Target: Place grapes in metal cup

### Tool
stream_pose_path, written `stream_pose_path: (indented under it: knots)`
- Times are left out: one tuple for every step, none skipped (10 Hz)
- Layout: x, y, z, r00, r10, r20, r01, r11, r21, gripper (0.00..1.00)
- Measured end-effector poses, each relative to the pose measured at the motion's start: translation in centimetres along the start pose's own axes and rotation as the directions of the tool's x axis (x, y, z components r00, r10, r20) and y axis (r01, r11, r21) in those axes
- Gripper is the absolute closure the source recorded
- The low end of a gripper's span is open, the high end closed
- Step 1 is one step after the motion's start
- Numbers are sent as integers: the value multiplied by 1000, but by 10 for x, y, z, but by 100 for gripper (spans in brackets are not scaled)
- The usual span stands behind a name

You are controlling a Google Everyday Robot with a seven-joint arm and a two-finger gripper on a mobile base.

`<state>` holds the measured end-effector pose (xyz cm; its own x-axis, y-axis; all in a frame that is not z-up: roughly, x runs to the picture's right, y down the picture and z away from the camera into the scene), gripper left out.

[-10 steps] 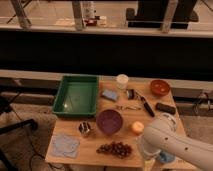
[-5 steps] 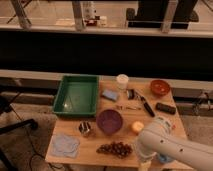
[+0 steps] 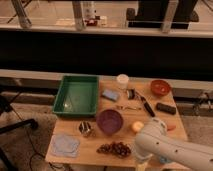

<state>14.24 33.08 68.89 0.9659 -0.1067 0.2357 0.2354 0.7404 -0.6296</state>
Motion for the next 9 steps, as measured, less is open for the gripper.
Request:
stream_pose_path:
  knots:
    - [-5, 0, -7, 1000, -16, 4, 16, 1000, 16, 20]
    - [-13, 0, -12, 999, -37, 9, 36, 999, 39, 20]
    - [-19, 1, -17, 998, -55, 11, 54, 997, 63, 20]
    - [-28, 2, -19, 997, -79, 13, 78, 993, 84, 20]
    - [-36, 3, -18, 994, -105, 14, 103, 990, 98, 20]
    - [-41, 5, -15, 993, -117, 14, 115, 988, 104, 20]
    - [-48, 5, -7, 990, -137, 14, 134, 985, 111, 20]
    - [-50, 3, -3, 989, -146, 15, 143, 983, 117, 20]
    - [-52, 1, 1, 988, -153, 14, 150, 981, 122, 20]
